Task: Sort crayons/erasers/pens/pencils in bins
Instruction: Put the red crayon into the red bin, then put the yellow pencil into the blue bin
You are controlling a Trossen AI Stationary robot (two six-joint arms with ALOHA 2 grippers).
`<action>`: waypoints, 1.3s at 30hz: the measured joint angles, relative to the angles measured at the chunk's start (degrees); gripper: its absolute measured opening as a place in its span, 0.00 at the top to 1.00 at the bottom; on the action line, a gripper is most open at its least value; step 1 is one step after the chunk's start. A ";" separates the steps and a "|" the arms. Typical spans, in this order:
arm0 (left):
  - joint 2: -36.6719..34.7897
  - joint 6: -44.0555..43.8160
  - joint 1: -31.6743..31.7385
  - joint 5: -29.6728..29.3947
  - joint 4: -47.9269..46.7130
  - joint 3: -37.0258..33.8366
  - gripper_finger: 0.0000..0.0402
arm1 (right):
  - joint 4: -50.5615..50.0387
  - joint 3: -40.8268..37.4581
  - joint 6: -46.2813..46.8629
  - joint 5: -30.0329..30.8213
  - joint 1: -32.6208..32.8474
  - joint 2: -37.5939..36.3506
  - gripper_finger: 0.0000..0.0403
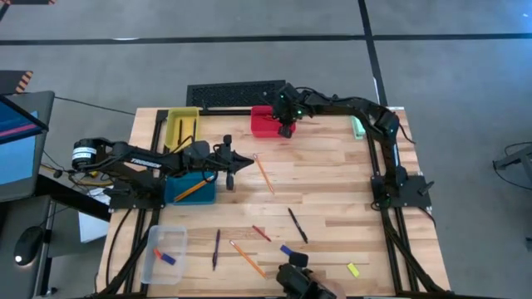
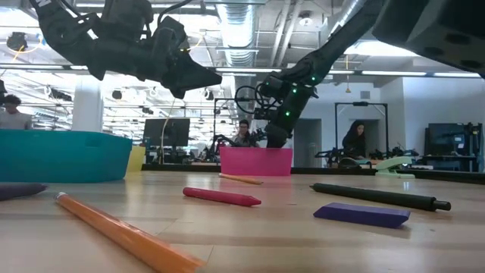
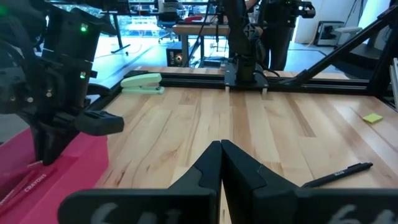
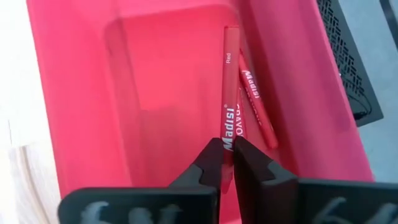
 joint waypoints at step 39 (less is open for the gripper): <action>0.02 -1.63 -1.13 2.45 -9.86 1.00 1.00 | 33.75 -45.79 13.56 -4.22 8.57 -39.86 0.98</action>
